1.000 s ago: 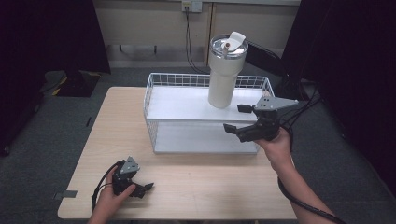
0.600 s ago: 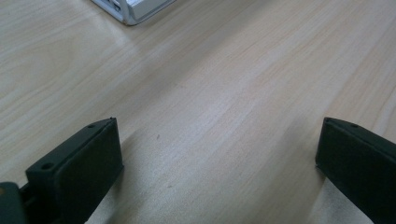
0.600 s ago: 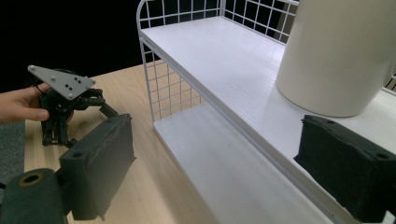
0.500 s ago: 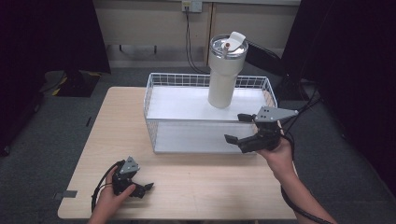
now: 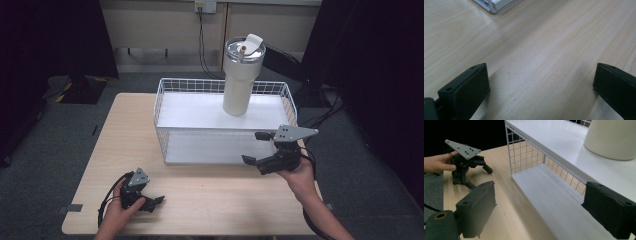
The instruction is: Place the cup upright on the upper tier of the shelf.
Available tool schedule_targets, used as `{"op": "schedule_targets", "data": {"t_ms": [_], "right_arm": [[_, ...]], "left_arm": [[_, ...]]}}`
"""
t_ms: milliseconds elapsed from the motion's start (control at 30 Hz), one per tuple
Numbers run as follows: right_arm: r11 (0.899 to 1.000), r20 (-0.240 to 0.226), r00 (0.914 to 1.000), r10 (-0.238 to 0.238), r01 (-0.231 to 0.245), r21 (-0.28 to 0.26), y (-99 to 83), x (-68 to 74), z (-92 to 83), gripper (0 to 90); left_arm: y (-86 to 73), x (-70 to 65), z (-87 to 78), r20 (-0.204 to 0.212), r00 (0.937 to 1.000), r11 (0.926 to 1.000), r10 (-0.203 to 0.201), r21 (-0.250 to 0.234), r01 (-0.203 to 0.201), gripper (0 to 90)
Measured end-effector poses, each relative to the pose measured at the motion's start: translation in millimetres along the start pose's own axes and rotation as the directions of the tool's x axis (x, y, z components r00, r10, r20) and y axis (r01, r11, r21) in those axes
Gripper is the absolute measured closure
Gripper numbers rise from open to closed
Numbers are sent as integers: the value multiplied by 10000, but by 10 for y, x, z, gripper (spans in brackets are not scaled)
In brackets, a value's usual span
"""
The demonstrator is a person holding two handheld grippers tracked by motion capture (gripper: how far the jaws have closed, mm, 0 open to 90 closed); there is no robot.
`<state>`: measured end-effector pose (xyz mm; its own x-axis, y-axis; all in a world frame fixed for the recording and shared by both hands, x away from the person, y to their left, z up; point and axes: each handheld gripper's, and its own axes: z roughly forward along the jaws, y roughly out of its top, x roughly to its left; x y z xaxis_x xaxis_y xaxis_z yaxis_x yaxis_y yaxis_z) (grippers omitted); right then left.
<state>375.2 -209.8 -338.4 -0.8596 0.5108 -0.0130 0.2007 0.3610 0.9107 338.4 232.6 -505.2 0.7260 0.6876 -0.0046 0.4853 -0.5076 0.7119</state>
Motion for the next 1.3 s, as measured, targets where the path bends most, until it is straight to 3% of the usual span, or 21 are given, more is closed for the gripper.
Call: {"op": "schedule_targets", "data": {"t_ms": [233, 467, 1300], "right_arm": [[9996, -42, 9996, 271, -271, 1, -145, -8, -4, 101], [9997, -107, 9996, 250, -250, 27, -272, 0, -2, 102], [9952, -85, 9973, 734, -727, 648, -920, -27, 115, 102]], "left_arm": [[0, 0, 0, 3, 10000, 10000, -3, -1, 3, 0], [0, 0, 0, -1, 10000, 10000, -2, -1, 2, 0], [-2, -5, -1, -7, 10000, 10000, -55, 1, 55, 0]]}}
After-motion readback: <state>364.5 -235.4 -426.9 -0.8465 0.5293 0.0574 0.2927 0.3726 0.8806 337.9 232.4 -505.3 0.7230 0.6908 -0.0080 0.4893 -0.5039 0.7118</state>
